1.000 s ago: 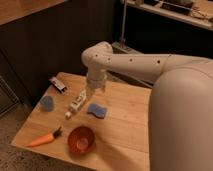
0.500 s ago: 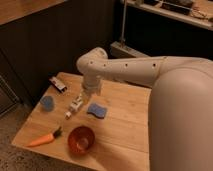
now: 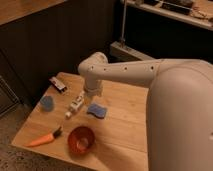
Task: Place the white sponge in the ceramic bowl
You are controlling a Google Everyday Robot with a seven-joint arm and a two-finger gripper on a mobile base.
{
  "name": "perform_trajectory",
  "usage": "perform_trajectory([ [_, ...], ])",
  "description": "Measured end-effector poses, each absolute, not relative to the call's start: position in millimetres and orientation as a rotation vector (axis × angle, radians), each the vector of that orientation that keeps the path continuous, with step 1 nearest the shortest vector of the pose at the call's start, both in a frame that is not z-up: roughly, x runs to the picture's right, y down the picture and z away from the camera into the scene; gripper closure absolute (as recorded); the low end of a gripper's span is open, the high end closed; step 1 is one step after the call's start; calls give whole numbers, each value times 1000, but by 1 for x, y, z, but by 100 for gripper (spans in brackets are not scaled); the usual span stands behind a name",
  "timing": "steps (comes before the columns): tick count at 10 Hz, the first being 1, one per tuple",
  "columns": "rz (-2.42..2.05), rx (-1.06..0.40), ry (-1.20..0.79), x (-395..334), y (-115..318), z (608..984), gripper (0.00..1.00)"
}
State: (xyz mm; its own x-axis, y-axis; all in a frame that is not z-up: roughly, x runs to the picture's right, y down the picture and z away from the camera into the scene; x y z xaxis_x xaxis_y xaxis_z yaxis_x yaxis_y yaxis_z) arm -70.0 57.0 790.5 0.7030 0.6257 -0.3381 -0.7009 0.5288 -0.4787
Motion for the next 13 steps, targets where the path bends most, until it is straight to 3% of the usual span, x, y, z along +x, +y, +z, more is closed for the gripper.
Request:
perform_trajectory([
  [6, 638, -762, 63, -79, 89, 820, 35],
  [13, 513, -790, 95, -70, 100, 849, 35],
])
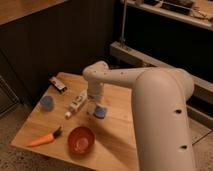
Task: Place the white sponge in the ceramic bowl
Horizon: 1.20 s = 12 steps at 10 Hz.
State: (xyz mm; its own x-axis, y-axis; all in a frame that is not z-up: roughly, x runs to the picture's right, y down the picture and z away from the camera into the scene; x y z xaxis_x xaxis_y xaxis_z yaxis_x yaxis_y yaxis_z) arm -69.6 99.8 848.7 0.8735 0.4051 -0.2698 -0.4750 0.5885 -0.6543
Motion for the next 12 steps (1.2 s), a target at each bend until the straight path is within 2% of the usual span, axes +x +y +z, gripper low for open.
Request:
perform_trajectory([
  [12, 464, -759, 145, -66, 116, 878, 35],
])
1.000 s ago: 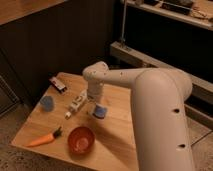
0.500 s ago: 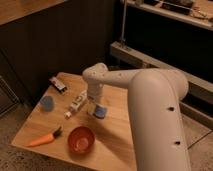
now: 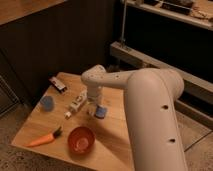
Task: Place the white sponge in the ceramic bowl
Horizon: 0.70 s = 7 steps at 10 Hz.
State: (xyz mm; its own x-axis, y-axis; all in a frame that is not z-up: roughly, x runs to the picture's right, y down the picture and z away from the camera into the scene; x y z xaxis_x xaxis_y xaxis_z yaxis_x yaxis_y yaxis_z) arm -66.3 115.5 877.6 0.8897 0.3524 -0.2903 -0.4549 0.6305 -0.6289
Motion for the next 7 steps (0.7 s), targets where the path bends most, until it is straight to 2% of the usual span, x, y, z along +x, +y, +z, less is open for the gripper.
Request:
perform_trajectory([
  [7, 467, -746, 189, -61, 124, 891, 35],
])
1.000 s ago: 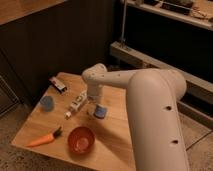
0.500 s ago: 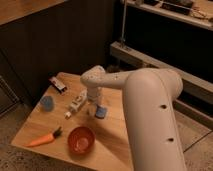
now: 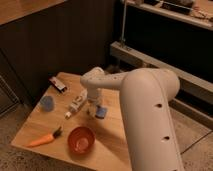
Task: Place the white sponge in the ceramic bowl
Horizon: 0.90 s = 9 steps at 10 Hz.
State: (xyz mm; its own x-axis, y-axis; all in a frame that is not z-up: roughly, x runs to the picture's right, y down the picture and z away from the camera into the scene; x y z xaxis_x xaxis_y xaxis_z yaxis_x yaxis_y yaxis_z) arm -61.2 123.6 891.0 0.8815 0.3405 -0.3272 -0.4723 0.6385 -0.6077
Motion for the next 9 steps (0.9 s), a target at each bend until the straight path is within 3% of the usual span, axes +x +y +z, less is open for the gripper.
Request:
perform_trajectory([
  [3, 473, -746, 204, -61, 125, 895, 36],
  [6, 490, -755, 220, -62, 125, 896, 61],
  [9, 502, -770, 229, -62, 126, 896, 62],
])
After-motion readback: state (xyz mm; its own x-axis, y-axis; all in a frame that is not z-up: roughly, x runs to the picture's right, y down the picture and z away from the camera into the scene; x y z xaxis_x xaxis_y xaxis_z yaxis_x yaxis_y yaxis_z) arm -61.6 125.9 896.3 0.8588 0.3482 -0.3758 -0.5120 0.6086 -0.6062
